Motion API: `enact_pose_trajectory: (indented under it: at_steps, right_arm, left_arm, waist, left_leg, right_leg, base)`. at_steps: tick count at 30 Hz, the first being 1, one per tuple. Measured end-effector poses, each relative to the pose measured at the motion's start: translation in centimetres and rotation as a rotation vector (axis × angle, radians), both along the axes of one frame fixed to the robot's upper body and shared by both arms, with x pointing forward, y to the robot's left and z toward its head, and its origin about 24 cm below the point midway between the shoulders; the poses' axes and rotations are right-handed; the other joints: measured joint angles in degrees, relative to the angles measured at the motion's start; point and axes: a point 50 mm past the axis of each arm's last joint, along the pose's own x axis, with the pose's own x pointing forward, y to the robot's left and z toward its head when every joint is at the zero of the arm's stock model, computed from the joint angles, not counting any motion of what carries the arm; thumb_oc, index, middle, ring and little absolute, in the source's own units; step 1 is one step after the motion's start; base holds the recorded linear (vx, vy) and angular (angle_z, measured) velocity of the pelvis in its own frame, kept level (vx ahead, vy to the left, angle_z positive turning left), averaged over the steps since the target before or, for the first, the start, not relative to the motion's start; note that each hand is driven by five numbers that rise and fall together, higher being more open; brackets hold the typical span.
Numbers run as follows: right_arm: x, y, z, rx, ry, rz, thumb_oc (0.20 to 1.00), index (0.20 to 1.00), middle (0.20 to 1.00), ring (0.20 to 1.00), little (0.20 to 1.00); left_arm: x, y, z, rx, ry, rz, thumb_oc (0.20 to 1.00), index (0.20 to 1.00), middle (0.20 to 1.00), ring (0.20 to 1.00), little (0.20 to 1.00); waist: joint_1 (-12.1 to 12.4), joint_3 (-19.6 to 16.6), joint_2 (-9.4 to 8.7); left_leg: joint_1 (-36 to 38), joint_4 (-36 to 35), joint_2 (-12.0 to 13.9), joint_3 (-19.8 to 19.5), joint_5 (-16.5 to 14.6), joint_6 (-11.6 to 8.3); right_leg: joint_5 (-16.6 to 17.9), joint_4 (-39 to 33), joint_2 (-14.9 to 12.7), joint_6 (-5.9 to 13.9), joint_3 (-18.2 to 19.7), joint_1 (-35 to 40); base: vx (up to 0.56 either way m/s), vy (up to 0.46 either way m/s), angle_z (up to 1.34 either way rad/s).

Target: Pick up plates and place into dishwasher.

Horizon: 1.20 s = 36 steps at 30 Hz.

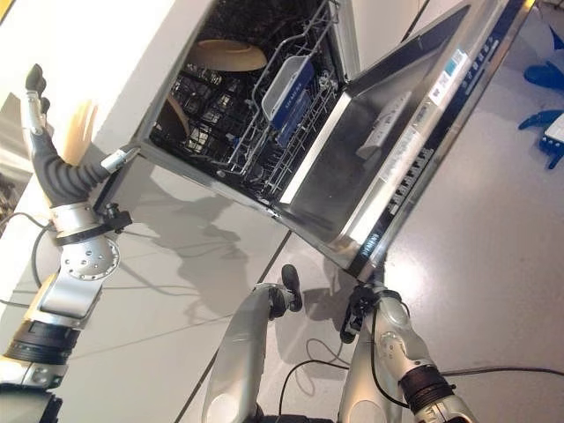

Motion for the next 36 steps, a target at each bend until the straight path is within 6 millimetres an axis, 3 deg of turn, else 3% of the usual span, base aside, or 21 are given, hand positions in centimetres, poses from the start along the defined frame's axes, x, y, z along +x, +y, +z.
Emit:
enact_pose_trajectory:
  at_steps: [4, 7, 9, 12, 14, 16, 21, 25, 28, 36]
  right_arm:
    - [0.1, 1.2, 1.4, -0.082, -0.089, 0.094, 1.0, 1.0, 1.0, 1.0, 1.0]
    - [1.5, 0.9, 4.6, -0.09, -0.217, 0.093, 1.0, 1.0, 1.0, 1.0, 1.0]
    - [2.3, 1.4, 5.8, -0.111, -0.251, 0.12, 1.0, 1.0, 1.0, 1.0, 1.0]
    - [2.4, 2.4, 9.8, -0.069, -0.449, 0.16, 1.0, 1.0, 1.0, 1.0, 1.0]
    - [2.7, 2.8, 12.2, -0.054, -0.564, 0.176, 1.0, 1.0, 1.0, 1.0, 1.0]
    - [2.8, 2.6, 13.4, -0.046, -0.615, 0.171, 1.0, 1.0, 1.0, 1.0, 1.0]
    - [2.6, 2.4, 12.8, -0.039, -0.603, 0.167, 1.0, 1.0, 1.0, 1.0, 1.0]
    - [2.1, 2.4, 11.4, -0.024, -0.556, 0.157, 1.0, 1.0, 1.0, 1.0, 1.0]
    - [1.8, 2.6, 10.6, -0.011, -0.523, 0.159, 1.0, 1.0, 1.0, 1.0, 1.0]
    - [1.2, 1.5, 9.6, -0.104, -0.468, 0.051, 1.0, 1.0, 1.0, 1.0, 1.0]
  left_arm:
    - [-0.1, 0.7, -1.0, -0.028, 0.038, 0.027, 1.0, 1.0, 1.0, 1.0, 1.0]
    - [-0.1, 0.1, -1.3, -0.051, 0.04, 0.002, 1.0, 1.0, 1.0, 1.0, 1.0]
    - [-0.2, -0.4, -1.5, -0.068, 0.041, -0.017, 1.0, 1.0, 1.0, 1.0, 1.0]
    - [-0.4, -0.6, -1.8, -0.064, 0.055, -0.029, 1.0, 1.0, 1.0, 1.0, 1.0]
    - [-0.2, -0.1, -1.8, -0.065, 0.061, -0.008, 1.0, 1.0, 1.0, 1.0, 1.0]
    - [-0.3, 1.0, -1.8, -0.07, 0.064, 0.031, 1.0, 1.0, 1.0, 1.0, 1.0]
    - [-0.4, 2.7, -1.6, -0.082, 0.064, 0.093, 1.0, 1.0, 1.0, 1.0, 1.0]
    - [-0.5, 3.0, -1.5, -0.072, 0.076, 0.092, 1.0, 1.0, 1.0, 1.0, 1.0]
    - [-1.0, 3.6, -2.2, -0.066, 0.11, 0.104, 1.0, 1.0, 1.0, 1.0, 1.0]
    - [-1.8, 4.1, -4.0, -0.053, 0.194, 0.111, 1.0, 1.0, 1.0, 1.0, 1.0]
  waist:
    - [1.68, 0.58, -0.84]
    - [1.37, 0.79, -1.16]
    - [3.11, 0.8, -1.17]
    - [4.18, 0.9, -1.33]
    - [4.25, 0.8, -1.57]
    - [4.45, 0.29, -2.0]
    - [5.01, -2.49, -4.61]
    - [6.57, -7.17, -5.82]
    - [7.83, -9.61, -6.18]
    - [7.49, -12.11, -6.18]
  left_leg:
    - [5.79, -4.43, 0.45, -0.8, 1.69, 0.0]
    - [9.37, -7.71, 0.96, -0.7, 4.49, -0.6]
    - [11.6, -10.22, 1.54, -0.14, 5.61, -0.8]
    - [14.19, -12.39, 2.37, 0.32, 6.54, -0.64]
    - [16.41, -13.49, 2.62, 0.55, 6.8, -0.63]
    - [18.12, -14.92, 3.04, 1.02, 7.13, -0.6]
    - [21.5, -18.48, 2.81, 2.66, 8.39, 0.88]
    - [24.41, -20.68, 2.54, 3.86, 8.62, 1.51]
    - [26.32, -21.17, 2.47, 4.4, 8.22, 2.07]
    - [28.23, -22.16, 4.1, 5.36, 7.92, 1.91]
  right_leg:
    - [1.58, -5.35, 2.26, 0.96, -0.81, 6.83]
    - [2.46, -8.37, 3.6, 2.11, -0.74, 11.1]
    - [3.72, -11.48, 4.76, 2.27, -1.08, 13.45]
    - [4.62, -14.33, 5.68, 2.41, -2.36, 16.83]
    - [4.93, -15.98, 5.89, 2.68, -3.13, 19.54]
    - [5.59, -18.25, 6.47, 3.03, -3.87, 21.84]
    - [7.03, -22.94, 6.83, 4.58, -4.63, 26.3]
    - [8.04, -27.41, 8.25, 5.84, -3.32, 30.21]
    - [8.39, -29.47, 9.04, 6.42, -2.13, 32.63]
    - [10.28, -32.64, 11.43, 6.02, 0.29, 34.75]
  base:
    - [0.04, -0.019, 0.16]
    - [0.07, -0.07, 0.29]
    - [0.06, -0.101, 0.07]
    - [0.04, -0.093, 0.12]
    - [0.03, -0.092, 0.18]
    - [0.04, -0.078, 0.14]
    - [0.05, -0.055, 0.18]
    - [0.06, -0.022, 0.29]
    - [0.02, -0.024, 0.13]
    - [-0.03, 0.001, -0.12]
